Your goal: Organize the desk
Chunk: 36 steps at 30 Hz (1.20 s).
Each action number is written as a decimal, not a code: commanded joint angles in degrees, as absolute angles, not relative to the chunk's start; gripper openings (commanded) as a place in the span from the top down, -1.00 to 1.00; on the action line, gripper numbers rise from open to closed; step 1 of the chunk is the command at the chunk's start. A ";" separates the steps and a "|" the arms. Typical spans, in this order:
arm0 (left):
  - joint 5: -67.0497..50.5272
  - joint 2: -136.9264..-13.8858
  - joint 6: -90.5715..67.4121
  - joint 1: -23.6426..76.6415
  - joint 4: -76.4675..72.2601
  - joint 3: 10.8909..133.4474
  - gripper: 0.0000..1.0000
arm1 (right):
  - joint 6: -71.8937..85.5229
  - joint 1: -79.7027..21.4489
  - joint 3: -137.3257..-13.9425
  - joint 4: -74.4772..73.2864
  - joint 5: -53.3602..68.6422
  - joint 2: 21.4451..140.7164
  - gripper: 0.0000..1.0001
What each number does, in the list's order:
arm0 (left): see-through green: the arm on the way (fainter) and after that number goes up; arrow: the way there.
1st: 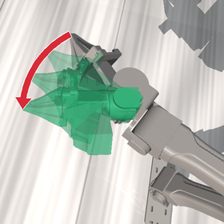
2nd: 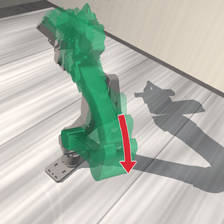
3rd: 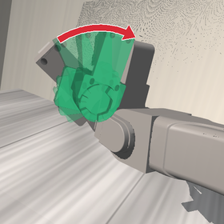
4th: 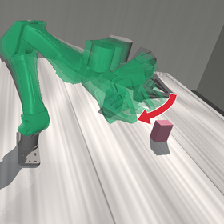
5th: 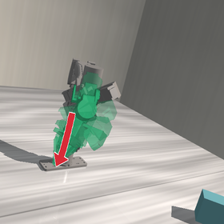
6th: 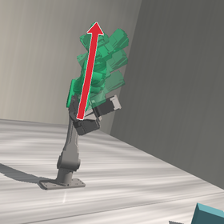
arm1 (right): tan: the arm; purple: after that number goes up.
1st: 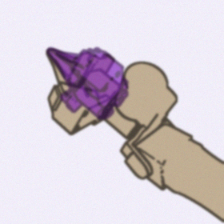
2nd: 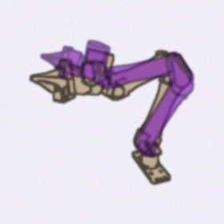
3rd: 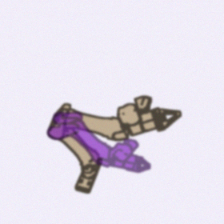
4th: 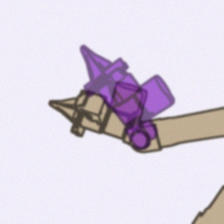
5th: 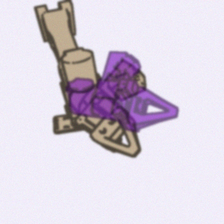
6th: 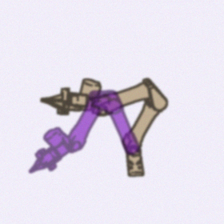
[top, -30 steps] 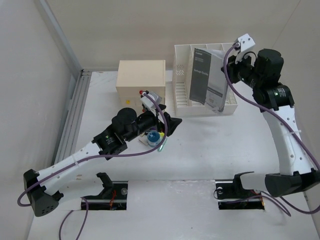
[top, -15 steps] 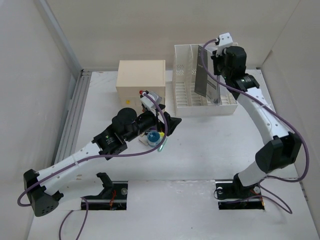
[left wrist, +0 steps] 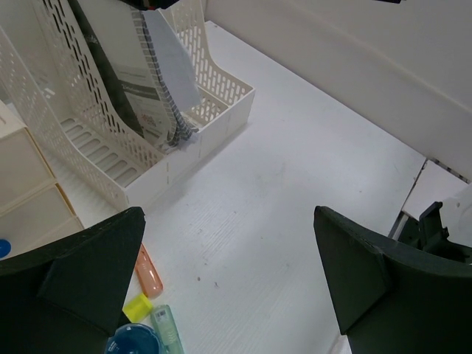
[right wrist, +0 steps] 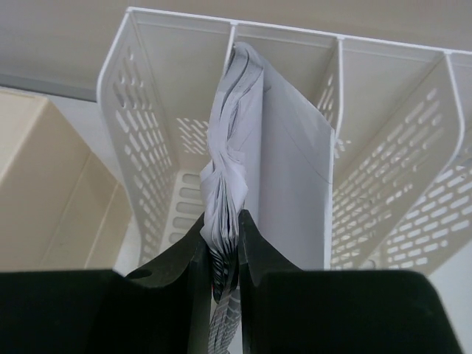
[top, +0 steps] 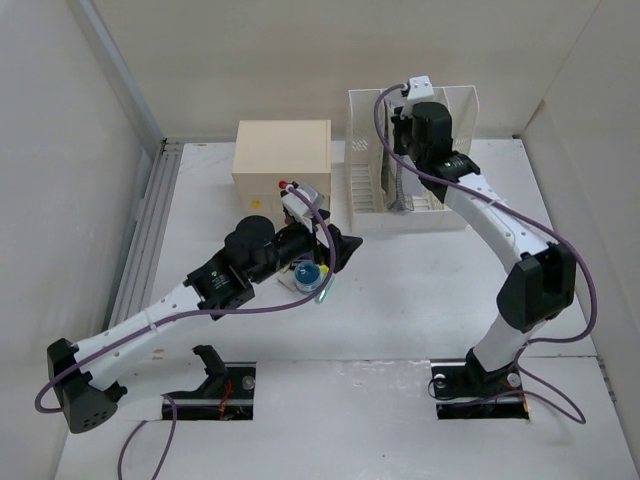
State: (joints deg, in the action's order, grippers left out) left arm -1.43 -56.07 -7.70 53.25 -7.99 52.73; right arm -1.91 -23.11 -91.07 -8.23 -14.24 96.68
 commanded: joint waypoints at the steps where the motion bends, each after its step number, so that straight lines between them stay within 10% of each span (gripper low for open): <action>1: -1.23 -55.55 -6.94 53.26 -9.58 53.17 -0.96 | 3.52 -24.08 -89.39 0.44 -9.60 94.66 1.00; 36: -1.23 -58.89 -7.47 53.26 -10.11 53.17 -0.96 | 2.47 -23.47 -48.70 35.59 -12.30 80.95 1.00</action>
